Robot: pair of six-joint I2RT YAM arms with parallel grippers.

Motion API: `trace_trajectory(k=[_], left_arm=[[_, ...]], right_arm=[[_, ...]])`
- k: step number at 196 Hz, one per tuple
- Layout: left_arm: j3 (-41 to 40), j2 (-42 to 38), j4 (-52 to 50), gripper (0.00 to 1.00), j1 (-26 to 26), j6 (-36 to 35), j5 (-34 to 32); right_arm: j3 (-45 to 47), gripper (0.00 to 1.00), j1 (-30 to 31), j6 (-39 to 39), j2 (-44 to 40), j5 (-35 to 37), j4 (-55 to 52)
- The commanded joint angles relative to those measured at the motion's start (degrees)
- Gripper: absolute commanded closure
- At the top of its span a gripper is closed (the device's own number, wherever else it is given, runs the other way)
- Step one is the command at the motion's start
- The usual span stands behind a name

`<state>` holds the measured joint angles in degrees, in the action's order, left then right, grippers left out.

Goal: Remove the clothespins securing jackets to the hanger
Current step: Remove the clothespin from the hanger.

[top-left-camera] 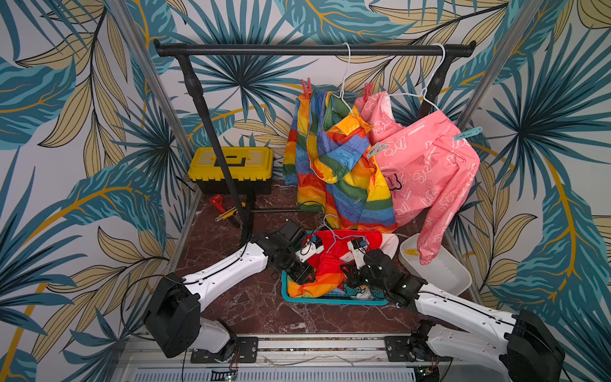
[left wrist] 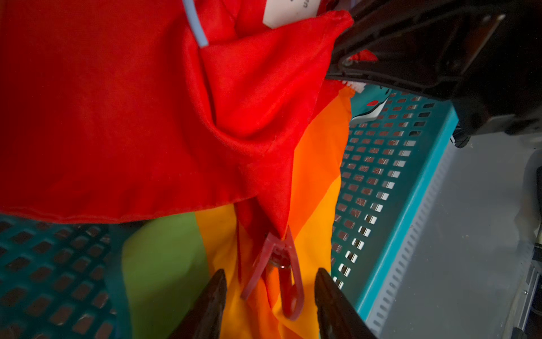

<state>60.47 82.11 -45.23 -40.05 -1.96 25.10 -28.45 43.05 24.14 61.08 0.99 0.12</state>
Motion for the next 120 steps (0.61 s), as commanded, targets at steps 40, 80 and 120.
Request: trace_trajectory(k=[40,80,120], left_arm=[[1.3,-0.7,1.0,0.66,-0.2,-0.5,1.4],[0.9,-1.3,0.9,0.81,-0.2,-0.6,1.8],[0.6,-2.5,0.9,0.93,-0.2,0.2,0.3]], right_arm=[[-0.9,1.0,-0.4,-0.9,0.9,0.6,-0.5],[-1.3,1.0,-0.4,-1.0,0.8,0.7,-0.8],[-3.7,0.65,-0.4,-1.5,0.1,1.4,-4.2]])
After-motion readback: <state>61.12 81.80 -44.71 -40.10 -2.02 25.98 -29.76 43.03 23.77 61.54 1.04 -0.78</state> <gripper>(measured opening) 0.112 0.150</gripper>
